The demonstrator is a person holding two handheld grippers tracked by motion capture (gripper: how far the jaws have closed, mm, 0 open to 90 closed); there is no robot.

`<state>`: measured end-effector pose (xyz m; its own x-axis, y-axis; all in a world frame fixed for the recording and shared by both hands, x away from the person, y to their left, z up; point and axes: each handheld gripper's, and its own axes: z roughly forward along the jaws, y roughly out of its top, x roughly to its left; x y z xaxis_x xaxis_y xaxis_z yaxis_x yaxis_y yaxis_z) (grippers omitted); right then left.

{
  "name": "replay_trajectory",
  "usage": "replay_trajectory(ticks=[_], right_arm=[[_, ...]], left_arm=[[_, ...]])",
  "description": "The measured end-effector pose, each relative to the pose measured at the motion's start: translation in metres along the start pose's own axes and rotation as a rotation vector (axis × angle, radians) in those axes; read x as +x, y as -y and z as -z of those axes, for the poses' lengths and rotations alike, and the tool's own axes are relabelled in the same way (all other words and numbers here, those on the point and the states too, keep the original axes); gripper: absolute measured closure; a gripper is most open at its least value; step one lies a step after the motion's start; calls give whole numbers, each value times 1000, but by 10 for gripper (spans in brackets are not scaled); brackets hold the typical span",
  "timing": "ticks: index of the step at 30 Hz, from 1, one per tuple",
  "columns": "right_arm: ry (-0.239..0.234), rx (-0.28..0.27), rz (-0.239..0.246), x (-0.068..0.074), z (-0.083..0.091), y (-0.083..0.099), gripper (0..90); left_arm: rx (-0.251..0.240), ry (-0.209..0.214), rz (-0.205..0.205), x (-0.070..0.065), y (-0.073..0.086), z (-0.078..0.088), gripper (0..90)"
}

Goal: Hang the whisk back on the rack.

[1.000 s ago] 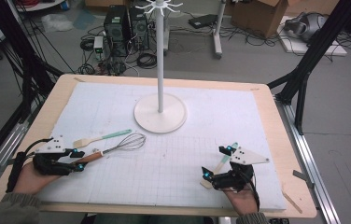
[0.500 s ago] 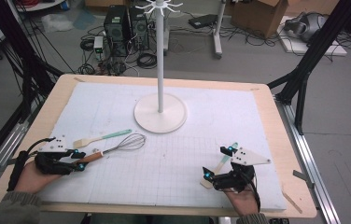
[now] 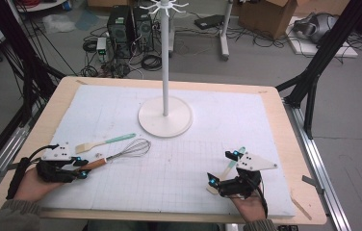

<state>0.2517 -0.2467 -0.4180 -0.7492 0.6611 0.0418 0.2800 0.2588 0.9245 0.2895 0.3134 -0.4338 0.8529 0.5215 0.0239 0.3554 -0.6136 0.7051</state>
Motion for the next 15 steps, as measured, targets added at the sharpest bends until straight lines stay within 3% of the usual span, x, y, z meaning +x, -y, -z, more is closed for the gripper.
replay_trajectory(ticks=[5,15], right_arm=[[2,-1,-1,0,0,0,1],[0,-4,2,1,1,0,2]], left_arm=[[21,-3,0,0,-4,-7,639],[33,-12,-2,1,-2,-4,651]])
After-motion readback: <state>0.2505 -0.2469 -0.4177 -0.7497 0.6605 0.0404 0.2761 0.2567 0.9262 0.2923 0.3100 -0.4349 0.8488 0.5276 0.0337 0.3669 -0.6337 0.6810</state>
